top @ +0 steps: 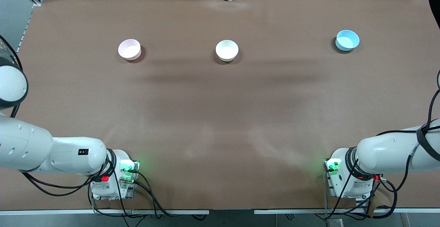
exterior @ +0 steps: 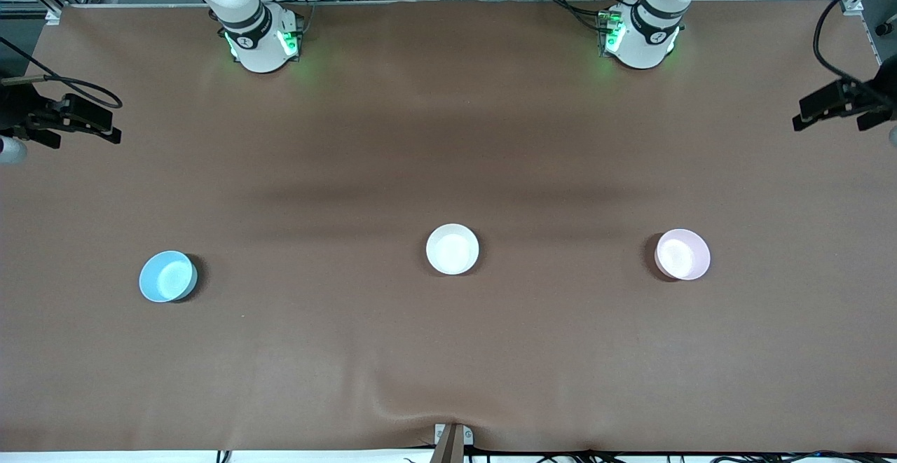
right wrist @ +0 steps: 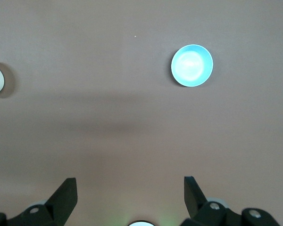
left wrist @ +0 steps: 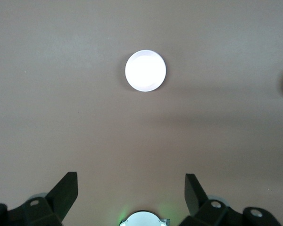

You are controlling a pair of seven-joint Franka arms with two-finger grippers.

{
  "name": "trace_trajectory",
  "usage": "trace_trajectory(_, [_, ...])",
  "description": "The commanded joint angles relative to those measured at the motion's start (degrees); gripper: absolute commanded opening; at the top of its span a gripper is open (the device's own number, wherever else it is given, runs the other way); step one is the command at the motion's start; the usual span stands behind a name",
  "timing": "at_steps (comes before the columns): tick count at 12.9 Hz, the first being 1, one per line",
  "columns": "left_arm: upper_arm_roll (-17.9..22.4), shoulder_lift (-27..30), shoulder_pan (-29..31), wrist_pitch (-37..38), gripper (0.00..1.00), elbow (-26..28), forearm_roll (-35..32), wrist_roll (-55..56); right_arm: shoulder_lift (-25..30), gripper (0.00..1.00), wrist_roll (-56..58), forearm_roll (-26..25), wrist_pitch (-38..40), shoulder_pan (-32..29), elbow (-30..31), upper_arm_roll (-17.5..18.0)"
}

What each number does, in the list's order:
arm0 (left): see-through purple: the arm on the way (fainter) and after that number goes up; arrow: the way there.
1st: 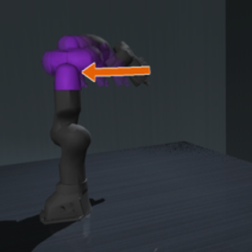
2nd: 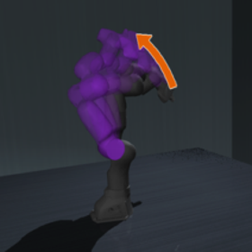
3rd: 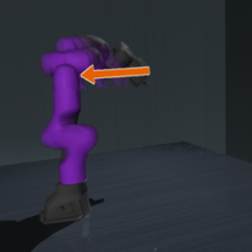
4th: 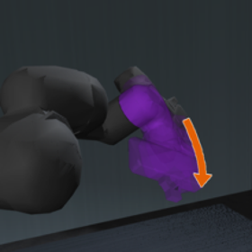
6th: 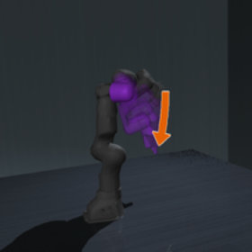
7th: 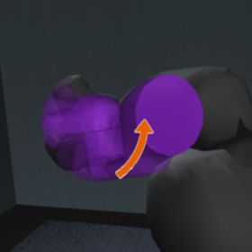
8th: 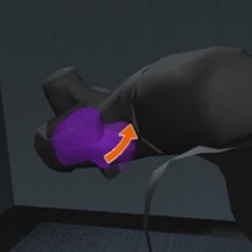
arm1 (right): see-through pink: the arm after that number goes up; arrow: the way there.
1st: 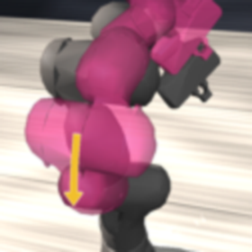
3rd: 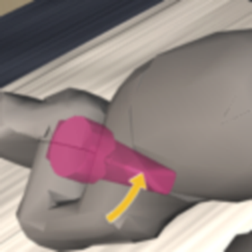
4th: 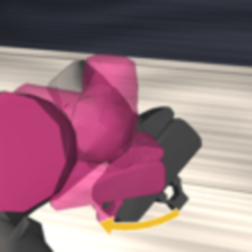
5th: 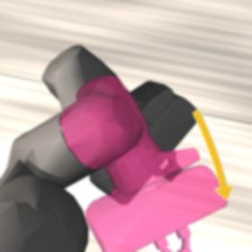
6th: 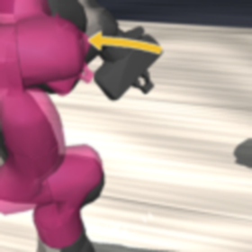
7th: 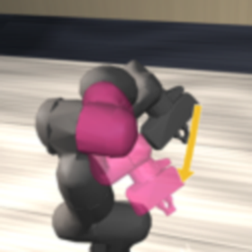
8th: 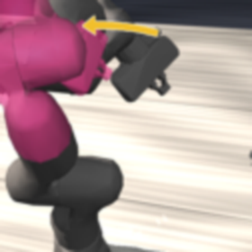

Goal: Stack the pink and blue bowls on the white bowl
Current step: 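Move the left gripper toward the pink bowl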

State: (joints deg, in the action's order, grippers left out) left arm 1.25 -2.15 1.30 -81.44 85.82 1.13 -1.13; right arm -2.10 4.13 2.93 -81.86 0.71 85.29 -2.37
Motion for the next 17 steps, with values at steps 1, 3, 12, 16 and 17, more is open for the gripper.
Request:
trace_trajectory(1, [-0.1,-4.5,1.4,-1.3,1.00,-0.7,-1.2,-0.5,1.3,1.00,0.3,0.3,-0.5,-0.2,1.4,0.1])
trace_trajectory(3, [0.0,-8.1,1.3,-1.8,1.00,-0.7,-6.3,-0.4,1.3,1.00,0.3,0.3,-0.5,-0.2,1.4,0.0])
trace_trajectory(12, [-0.5,-23.1,3.8,-23.7,1.00,2.0,-5.1,-2.9,1.4,1.00,0.4,0.2,-0.2,-0.3,1.4,0.0])
trace_trajectory(16, [-0.6,-23.4,3.5,-35.8,1.00,11.8,-4.8,-1.9,1.4,1.00,0.3,-0.4,-0.4,-0.8,1.1,-0.3])
trace_trajectory(17, [-0.5,-24.0,3.4,-38.4,1.00,13.1,-4.8,-1.9,1.4,1.00,0.3,-0.4,-0.4,-1.1,0.9,-0.4])
